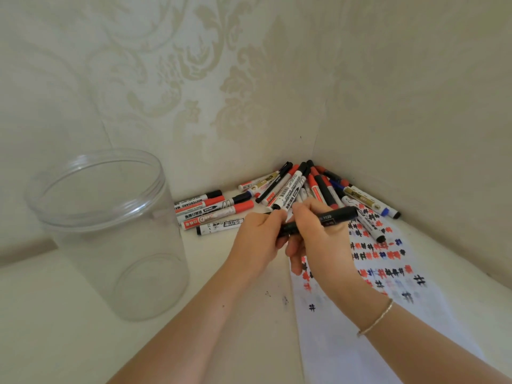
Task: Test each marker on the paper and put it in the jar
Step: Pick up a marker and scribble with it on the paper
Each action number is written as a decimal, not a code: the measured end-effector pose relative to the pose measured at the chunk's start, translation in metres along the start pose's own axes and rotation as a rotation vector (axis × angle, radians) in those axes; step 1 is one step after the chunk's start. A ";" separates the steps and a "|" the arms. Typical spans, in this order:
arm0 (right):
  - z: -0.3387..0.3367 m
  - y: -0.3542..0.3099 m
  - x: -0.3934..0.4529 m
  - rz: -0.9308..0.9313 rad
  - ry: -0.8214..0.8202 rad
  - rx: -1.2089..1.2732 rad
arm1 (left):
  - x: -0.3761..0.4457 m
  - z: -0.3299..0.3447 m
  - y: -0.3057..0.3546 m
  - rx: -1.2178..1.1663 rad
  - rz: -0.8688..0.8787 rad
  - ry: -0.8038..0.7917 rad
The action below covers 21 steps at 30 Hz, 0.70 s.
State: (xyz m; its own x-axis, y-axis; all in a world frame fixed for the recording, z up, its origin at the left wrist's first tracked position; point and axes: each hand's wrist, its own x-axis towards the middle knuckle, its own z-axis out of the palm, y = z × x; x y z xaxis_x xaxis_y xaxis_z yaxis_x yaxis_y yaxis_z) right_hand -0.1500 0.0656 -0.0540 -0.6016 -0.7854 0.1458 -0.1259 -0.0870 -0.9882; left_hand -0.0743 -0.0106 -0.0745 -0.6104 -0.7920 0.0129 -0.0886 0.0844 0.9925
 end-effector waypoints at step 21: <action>0.003 -0.077 0.041 -0.260 -0.487 -0.845 | 0.019 -0.003 -0.011 -0.251 -0.161 0.077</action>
State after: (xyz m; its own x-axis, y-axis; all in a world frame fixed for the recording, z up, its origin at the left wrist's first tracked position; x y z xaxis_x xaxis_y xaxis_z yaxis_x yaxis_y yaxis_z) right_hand -0.1632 0.0383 0.0280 -0.1118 -0.9852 0.1303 -0.8386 0.0232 -0.5443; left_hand -0.0824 -0.0286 -0.0850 -0.5420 -0.8273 -0.1476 0.0233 -0.1903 0.9814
